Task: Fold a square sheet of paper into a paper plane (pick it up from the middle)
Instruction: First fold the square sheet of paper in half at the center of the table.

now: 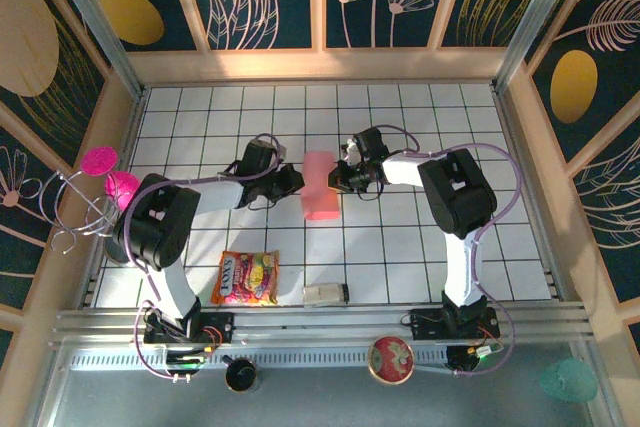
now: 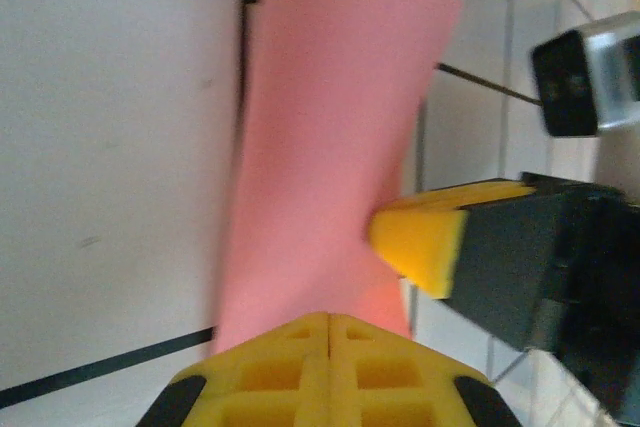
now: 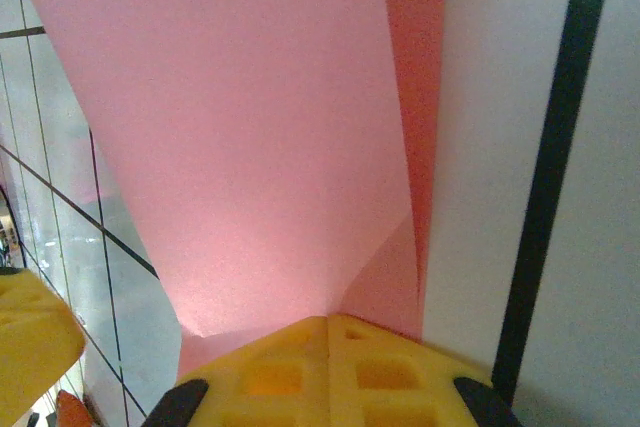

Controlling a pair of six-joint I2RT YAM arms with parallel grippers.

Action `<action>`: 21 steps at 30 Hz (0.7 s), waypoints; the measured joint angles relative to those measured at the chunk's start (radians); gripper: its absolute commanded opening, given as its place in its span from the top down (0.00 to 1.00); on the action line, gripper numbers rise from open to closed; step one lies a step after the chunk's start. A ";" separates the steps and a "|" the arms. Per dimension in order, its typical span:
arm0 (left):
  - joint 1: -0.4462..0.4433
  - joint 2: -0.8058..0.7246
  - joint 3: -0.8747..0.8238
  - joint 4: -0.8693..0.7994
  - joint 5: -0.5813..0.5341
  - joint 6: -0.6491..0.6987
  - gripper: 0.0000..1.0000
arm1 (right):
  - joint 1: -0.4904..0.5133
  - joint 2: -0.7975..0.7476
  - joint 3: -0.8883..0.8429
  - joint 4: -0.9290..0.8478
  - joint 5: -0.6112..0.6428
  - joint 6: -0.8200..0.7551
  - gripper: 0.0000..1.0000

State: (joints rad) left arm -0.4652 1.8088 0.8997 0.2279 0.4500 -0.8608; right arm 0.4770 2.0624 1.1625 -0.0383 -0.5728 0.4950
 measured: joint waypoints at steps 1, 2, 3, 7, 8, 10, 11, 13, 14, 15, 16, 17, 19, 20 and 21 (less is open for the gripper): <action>-0.005 0.016 0.019 0.015 0.014 -0.010 1.00 | 0.000 0.000 0.000 0.000 0.000 0.000 1.00; -0.010 0.034 0.037 0.029 0.022 -0.019 1.00 | 0.000 0.000 0.000 0.000 0.000 0.000 1.00; -0.016 0.056 0.058 0.043 0.029 -0.029 1.00 | 0.000 0.000 0.001 -0.001 0.000 0.000 1.00; -0.032 0.133 0.110 0.085 0.048 -0.059 1.00 | 0.000 0.002 0.005 -0.006 -0.001 0.000 1.00; -0.035 0.147 0.115 0.087 0.050 -0.063 1.00 | 0.000 0.003 0.005 -0.008 -0.001 0.000 1.00; -0.036 0.178 0.120 0.087 0.051 -0.070 1.00 | 0.000 0.004 0.009 -0.014 -0.001 0.000 1.00; -0.036 0.190 0.121 0.086 0.049 -0.072 1.00 | 0.000 0.004 0.009 -0.015 -0.001 0.000 1.00; -0.036 0.209 0.121 0.072 0.036 -0.072 1.00 | 0.000 0.005 0.009 -0.015 -0.001 0.000 1.00; -0.034 0.211 0.120 0.070 0.035 -0.072 1.00 | 0.000 0.005 0.009 -0.015 -0.001 0.000 1.00; -0.031 0.211 0.120 0.067 0.027 -0.072 1.00 | 0.000 0.005 0.009 -0.015 0.000 0.000 1.00; -0.026 0.210 0.117 0.069 0.029 -0.072 1.00 | 0.000 0.005 0.009 -0.015 0.000 0.000 1.00; -0.023 0.209 0.110 0.076 0.032 -0.072 1.00 | 0.000 0.005 0.009 -0.015 0.000 0.000 1.00; -0.008 0.195 0.077 0.106 0.036 -0.071 1.00 | 0.000 0.005 0.008 -0.015 0.000 0.000 1.00; 0.002 0.186 0.060 0.115 0.037 -0.069 1.00 | 0.000 0.005 0.008 -0.014 0.000 0.000 1.00; 0.015 0.174 0.040 0.122 0.040 -0.068 1.00 | 0.000 0.005 0.008 -0.014 0.000 0.000 1.00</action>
State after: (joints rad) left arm -0.4500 1.9831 0.9401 0.3496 0.4900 -0.9283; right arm 0.4770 2.0670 1.1709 -0.0528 -0.5728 0.4950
